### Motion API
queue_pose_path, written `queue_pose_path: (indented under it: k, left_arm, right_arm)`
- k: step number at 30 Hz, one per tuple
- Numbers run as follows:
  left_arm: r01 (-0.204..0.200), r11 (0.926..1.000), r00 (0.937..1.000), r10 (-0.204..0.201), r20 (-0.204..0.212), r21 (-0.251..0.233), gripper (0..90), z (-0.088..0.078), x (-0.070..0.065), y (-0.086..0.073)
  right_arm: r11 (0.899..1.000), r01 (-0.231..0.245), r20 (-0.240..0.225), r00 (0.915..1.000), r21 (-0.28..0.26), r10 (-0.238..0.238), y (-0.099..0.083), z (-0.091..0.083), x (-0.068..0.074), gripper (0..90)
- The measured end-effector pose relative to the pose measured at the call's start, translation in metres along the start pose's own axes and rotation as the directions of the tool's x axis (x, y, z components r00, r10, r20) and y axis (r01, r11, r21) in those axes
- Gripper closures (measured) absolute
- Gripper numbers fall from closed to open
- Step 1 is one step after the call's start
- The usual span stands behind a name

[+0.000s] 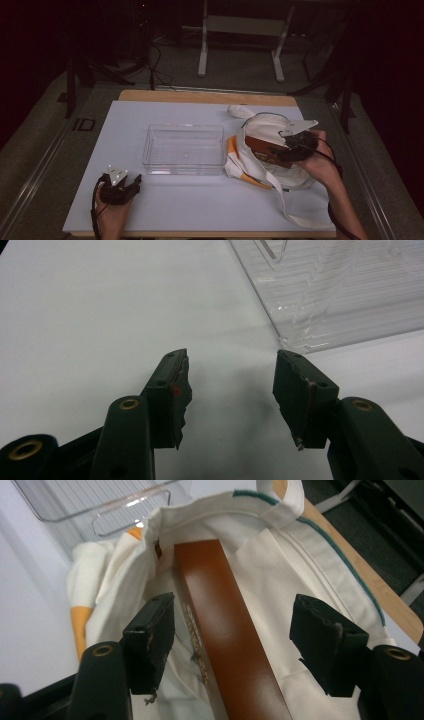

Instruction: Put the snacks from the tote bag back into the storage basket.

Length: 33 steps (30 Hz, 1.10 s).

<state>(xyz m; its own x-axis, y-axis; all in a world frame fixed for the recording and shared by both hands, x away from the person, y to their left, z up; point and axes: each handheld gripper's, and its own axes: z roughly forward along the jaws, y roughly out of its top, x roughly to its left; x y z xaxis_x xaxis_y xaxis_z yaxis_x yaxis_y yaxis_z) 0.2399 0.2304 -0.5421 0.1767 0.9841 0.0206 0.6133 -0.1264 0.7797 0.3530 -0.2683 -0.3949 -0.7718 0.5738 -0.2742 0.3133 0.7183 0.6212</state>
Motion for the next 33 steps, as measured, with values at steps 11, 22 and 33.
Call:
queue_pose_path:
  k: [11, 22, 33]
  left_arm:
    - [0.001, 1.0, 1.0, -0.001, 0.001, 0.002, 48.5, 0.0, 0.0, 0.0]
    - [0.001, 1.0, 1.0, -0.001, 0.001, 0.001, 48.5, 0.0, 0.0, 0.0]
    - [0.0, 1.0, 1.0, 0.0, 0.001, 0.001, 48.5, 0.0, 0.0, 0.0]
  right_arm:
    - [0.999, 0.015, -0.024, 0.9996, 0.034, -0.014, -0.005, 0.008, -0.005, 32.4]
    - [0.998, 0.033, -0.059, 0.9978, 0.059, -0.03, -0.005, 0.011, -0.01, 31.2]
    - [0.995, 0.043, -0.054, 0.9978, 0.087, -0.038, -0.005, 0.013, -0.018, 31.3]
